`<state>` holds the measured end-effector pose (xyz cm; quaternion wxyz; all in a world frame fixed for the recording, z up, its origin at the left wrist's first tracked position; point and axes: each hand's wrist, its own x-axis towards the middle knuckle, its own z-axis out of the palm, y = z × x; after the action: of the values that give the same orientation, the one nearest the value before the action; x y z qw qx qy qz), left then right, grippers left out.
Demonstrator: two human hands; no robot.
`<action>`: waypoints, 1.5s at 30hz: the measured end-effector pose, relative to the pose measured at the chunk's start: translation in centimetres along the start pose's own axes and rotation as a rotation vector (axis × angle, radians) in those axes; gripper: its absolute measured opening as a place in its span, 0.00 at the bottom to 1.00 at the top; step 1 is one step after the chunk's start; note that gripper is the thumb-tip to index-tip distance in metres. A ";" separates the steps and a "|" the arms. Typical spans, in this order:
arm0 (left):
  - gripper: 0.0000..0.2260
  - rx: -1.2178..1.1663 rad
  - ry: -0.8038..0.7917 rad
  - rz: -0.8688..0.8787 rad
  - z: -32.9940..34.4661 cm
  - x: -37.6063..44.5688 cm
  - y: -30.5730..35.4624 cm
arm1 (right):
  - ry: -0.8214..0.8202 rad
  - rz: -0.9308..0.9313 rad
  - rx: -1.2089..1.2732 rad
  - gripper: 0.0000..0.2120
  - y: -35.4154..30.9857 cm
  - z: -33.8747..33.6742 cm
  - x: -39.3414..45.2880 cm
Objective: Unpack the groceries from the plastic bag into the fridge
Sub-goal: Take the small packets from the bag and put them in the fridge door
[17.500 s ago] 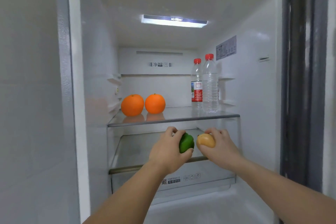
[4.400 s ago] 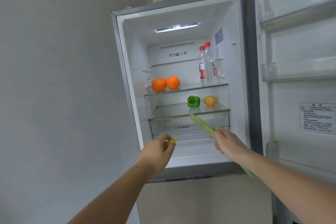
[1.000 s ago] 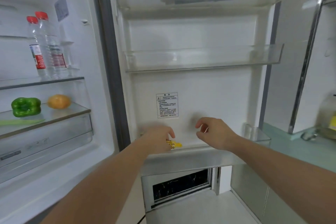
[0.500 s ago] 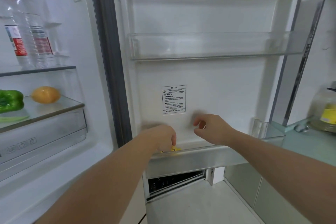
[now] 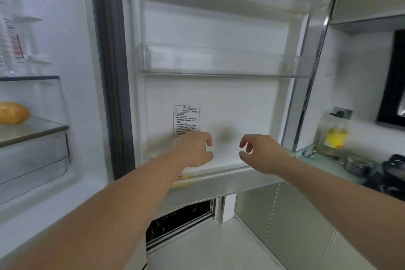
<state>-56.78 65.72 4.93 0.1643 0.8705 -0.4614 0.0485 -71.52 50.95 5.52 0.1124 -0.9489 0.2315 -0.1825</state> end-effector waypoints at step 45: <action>0.19 -0.314 -0.655 1.774 24.5 -43.6 100.2 | 0.482 1.947 -0.422 0.18 34.4 -32.4 -94.5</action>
<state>-165.36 39.77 -4.18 0.0456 0.1426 -0.9768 -0.1532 -176.17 62.36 -3.13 -0.0070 -0.2880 0.9452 -0.1536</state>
